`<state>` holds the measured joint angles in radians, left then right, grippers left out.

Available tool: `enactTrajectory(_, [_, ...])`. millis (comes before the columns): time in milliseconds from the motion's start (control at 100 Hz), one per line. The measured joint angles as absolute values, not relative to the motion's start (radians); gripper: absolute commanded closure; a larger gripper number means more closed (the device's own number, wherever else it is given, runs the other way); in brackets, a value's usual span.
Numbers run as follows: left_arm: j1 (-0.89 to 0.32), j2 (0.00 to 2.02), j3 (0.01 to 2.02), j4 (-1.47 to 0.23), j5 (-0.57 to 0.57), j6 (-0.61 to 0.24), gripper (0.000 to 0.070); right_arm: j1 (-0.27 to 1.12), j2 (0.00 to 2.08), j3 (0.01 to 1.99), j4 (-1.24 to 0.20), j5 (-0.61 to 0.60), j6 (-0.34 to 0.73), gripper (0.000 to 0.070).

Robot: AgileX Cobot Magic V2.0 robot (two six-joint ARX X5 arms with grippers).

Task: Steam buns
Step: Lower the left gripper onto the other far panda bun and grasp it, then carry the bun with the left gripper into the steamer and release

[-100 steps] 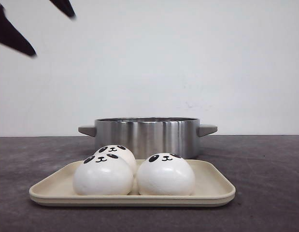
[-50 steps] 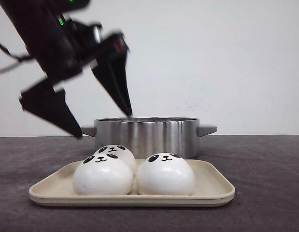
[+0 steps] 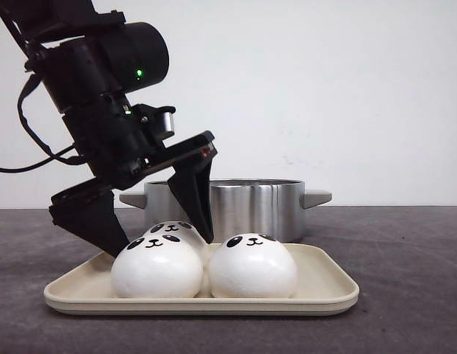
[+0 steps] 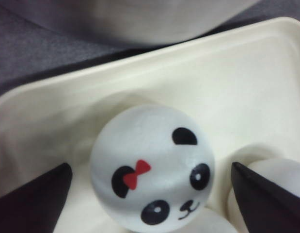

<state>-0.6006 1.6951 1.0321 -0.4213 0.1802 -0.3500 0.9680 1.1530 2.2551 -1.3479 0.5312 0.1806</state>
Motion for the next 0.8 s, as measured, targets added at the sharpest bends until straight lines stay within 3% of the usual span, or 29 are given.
enactTrajectory(70, [-0.601, 1.704, 1.042, -0.421, 0.178, -0.357, 0.0083, 0.968, 1.153, 2.254, -1.348, 0.543, 0.185, 0.0693])
enactTrajectory(110, [-0.601, 1.71, 1.046, -0.421, 0.176, -0.36, 0.0141, 0.968, 1.153, 2.254, -1.348, 0.546, 0.188, 0.0693])
enactTrajectory(160, [-0.601, 1.71, 1.047, -0.422, 0.174, -0.362, 0.0276, 0.968, 1.153, 2.254, -1.349, 0.546, 0.188, 0.0693])
enactTrajectory(270, [-0.601, 1.716, 1.047, -0.438, 0.171, -0.367, 0.0651, 0.968, 1.152, 2.254, -1.349, 0.546, 0.189, 0.0693])
enactTrajectory(300, [-0.601, 1.716, 1.047, -0.439, 0.172, -0.369, 0.0699, 0.968, 1.152, 2.254, -1.349, 0.546, 0.189, 0.0693])
enactTrajectory(560, [-0.609, 1.682, 1.047, -0.461, 0.175, -0.382, 0.07, 0.968, 1.152, 2.254, -1.349, 0.547, 0.189, 0.0693])
enactTrajectory(800, [-0.658, 1.443, 1.134, -0.385, 0.167, -0.382, 0.07, 0.968, 1.151, 2.254, -1.349, 0.547, 0.188, 0.0693])
